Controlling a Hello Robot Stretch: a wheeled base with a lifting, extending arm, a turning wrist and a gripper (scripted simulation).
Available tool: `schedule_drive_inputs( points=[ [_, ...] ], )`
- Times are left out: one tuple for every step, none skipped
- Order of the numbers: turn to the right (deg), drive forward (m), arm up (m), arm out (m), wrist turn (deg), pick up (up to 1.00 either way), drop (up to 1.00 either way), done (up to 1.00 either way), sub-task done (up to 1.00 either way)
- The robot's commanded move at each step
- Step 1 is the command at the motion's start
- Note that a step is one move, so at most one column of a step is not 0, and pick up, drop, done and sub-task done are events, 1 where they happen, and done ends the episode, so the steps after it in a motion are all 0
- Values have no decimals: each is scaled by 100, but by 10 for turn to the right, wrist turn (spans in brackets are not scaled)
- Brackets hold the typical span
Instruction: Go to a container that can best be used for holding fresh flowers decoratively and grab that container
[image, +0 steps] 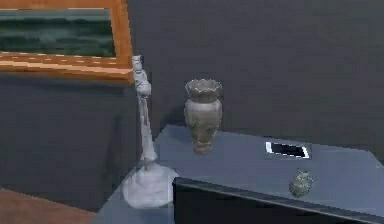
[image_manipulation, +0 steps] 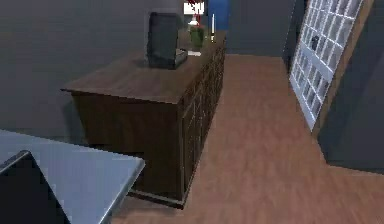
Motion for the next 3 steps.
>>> schedule_drive_inputs(
  points=[
    [-450,0,0,0,0,0,0,0,0],
    [-360,0,0,0,0,0,0,0,0],
    [0,0,50,0,0,0,0,0,0]
  ],
)
